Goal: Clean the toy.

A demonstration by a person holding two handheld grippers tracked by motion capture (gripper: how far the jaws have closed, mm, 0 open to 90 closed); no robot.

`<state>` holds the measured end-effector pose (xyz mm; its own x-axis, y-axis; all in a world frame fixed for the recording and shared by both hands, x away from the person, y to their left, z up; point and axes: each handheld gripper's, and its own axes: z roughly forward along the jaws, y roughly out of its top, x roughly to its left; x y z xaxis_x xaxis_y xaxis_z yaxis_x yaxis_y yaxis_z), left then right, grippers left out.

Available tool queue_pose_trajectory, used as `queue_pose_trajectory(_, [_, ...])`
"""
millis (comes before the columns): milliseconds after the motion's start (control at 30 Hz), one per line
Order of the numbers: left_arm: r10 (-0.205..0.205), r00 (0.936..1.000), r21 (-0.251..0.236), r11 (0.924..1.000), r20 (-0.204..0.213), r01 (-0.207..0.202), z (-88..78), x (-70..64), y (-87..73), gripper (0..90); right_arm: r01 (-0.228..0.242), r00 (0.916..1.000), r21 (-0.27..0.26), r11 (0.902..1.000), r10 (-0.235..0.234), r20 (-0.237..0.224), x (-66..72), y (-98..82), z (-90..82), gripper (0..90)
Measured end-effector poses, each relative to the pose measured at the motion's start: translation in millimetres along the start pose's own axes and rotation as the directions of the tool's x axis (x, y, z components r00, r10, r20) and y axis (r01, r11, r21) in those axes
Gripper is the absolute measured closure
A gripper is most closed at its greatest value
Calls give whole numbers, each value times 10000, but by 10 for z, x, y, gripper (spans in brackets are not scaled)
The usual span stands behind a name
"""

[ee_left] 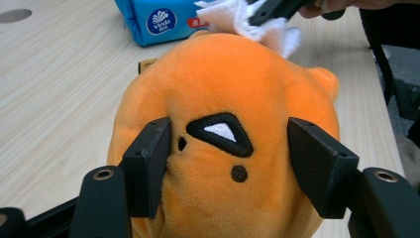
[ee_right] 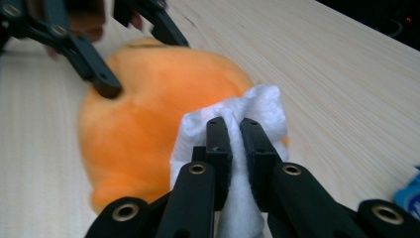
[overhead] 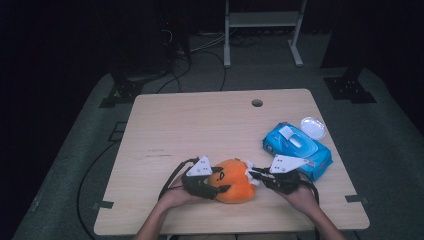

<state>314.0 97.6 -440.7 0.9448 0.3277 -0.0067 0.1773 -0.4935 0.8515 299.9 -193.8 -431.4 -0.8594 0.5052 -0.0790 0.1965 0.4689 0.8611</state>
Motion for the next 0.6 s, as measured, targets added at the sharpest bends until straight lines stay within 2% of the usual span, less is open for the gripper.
queue_pose_trajectory(67, [-203, 9995, -15, 9998, -230, 202, -5, 20, 6, 330, -164, 9999, 78, 9998, 164, 34, -22, -39, -16, 832])
queue_pose_trajectory(133, [-485, 9983, -78, 9988, -332, 482, -5, 44, 1, 305, -315, 9990, 139, 9994, 319, -308, 38, -98, -58, 832])
queue_pose_trajectory(167, [-506, 9982, -93, 9987, -324, 504, -8, 52, -5, 298, -311, 9976, 142, 9994, 319, -613, 104, -123, -78, 832])
queue_pose_trajectory(200, [-506, 9982, -93, 9987, -324, 504, -8, 52, -5, 298, -311, 9976, 142, 9994, 319, -613, 104, -123, -78, 832])
queue_pose_trajectory(233, [-568, 9982, -194, 9982, -195, 565, -5, 52, -27, 302, -153, 9940, 89, 9998, 162, -1085, 227, -150, -112, 831])
queue_pose_trajectory(267, [-568, 9982, -194, 9982, -195, 565, -5, 52, -27, 312, -153, 9940, 89, 9998, 162, -1085, 227, -150, -112, 831])
queue_pose_trajectory(300, [-398, 9992, -144, 9991, -97, 397, -4, 41, -34, 321, -76, 9943, 103, 9999, 87, -1062, 242, -147, -121, 832])
queue_pose_trajectory(400, [-153, 9999, -77, 9999, -48, 153, -1, 25, -29, 341, -344, 9958, 81, 9994, 349, -843, 150, -124, -93, 832])
queue_pose_trajectory(433, [14, 10000, -29, 10000, 22, -14, -2, 12, -30, 350, -572, 9970, 49, 9984, 574, -511, 31, -88, -35, 832])
queue_pose_trajectory(467, [14, 10000, -29, 10000, 22, -14, -2, 12, -30, 351, -572, 9970, 49, 9984, 574, -511, 31, -88, -35, 832])
queue_pose_trajectory(500, [-43, 9999, -76, 10000, 93, 43, -4, 15, -42, 351, -750, 9970, -17, 9972, 749, -210, -77, -52, 33, 831])
queue_pose_trajectory(533, [-43, 9999, -76, 10000, 93, 43, -4, 15, -42, 350, -945, 9954, -78, 9955, 944, -184, -119, -37, 65, 832])
queue_pose_trajectory(600, [-235, 9996, -141, 9996, 150, 237, -19, 43, -60, 349, -1049, 9944, -131, 9944, 1048, -118, -172, -18, 114, 832])
